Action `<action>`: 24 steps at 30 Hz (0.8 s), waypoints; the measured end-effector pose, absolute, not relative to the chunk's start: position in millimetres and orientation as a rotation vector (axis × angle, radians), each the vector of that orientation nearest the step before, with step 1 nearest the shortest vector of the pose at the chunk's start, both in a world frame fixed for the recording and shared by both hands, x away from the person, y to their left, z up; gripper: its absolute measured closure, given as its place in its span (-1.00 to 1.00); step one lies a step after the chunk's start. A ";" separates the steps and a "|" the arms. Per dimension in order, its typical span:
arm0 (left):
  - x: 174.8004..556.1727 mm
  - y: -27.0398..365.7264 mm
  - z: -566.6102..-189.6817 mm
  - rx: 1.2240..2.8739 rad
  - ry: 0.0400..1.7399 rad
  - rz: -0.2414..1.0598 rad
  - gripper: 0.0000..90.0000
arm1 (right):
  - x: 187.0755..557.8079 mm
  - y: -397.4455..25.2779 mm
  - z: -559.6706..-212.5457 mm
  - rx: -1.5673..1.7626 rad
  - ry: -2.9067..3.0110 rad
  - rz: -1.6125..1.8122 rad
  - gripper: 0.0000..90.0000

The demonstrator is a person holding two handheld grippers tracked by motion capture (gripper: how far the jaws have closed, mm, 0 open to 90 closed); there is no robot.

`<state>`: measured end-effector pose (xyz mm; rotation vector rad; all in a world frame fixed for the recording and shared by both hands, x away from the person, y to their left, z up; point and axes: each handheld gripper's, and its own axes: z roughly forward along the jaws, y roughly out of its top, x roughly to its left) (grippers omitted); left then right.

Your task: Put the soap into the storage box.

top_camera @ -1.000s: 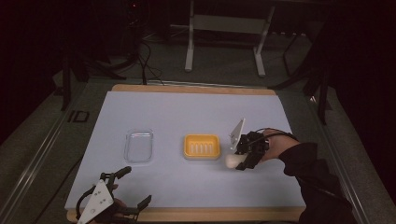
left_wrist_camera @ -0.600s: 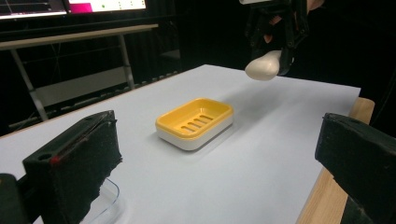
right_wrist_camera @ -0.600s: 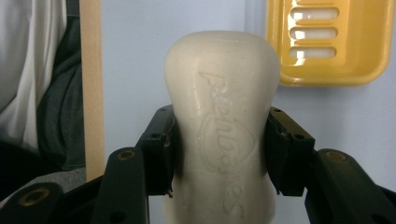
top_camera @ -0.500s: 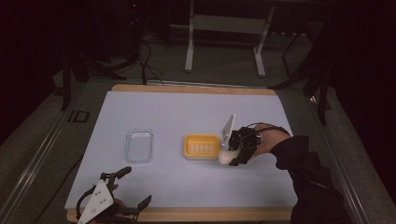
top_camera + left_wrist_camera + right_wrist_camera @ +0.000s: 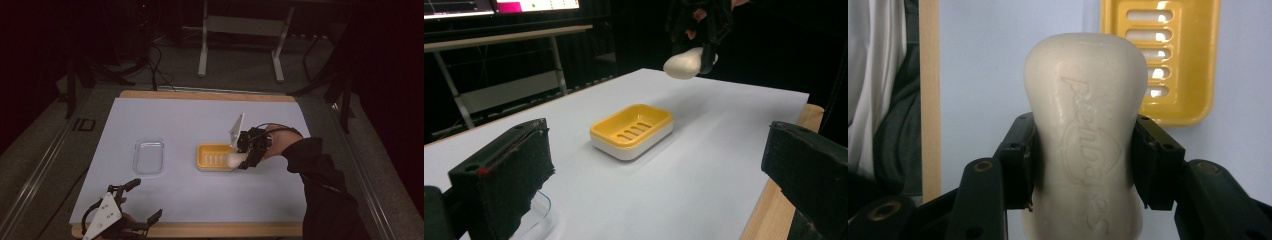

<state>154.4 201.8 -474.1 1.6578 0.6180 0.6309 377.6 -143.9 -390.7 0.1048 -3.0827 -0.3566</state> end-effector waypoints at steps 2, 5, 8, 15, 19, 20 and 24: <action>154.3 201.8 -474.1 1.658 0.619 0.631 -1.00 | 379.9 -141.2 -389.1 0.109 -3.089 -0.353 0.10; 154.4 201.7 -474.2 1.659 0.618 0.629 -1.00 | 382.5 -138.3 -387.6 0.118 -3.087 -0.367 0.10; 154.3 201.5 -474.2 1.656 0.617 0.626 -1.00 | 386.3 -135.1 -386.5 0.125 -3.091 -0.365 0.10; 154.2 201.7 -474.2 1.656 0.617 0.624 -1.00 | 392.7 -129.3 -382.6 0.136 -3.090 -0.390 0.10; 153.9 201.9 -474.1 1.656 0.615 0.624 -1.00 | 394.8 -126.7 -382.3 0.137 -3.091 -0.388 0.10; 153.7 202.0 -474.1 1.656 0.616 0.624 -1.00 | 395.1 -125.8 -382.4 0.146 -3.093 -0.386 0.10; 153.3 202.2 -474.2 1.658 0.617 0.624 -1.00 | 397.2 -121.9 -382.9 0.162 -3.097 -0.392 0.10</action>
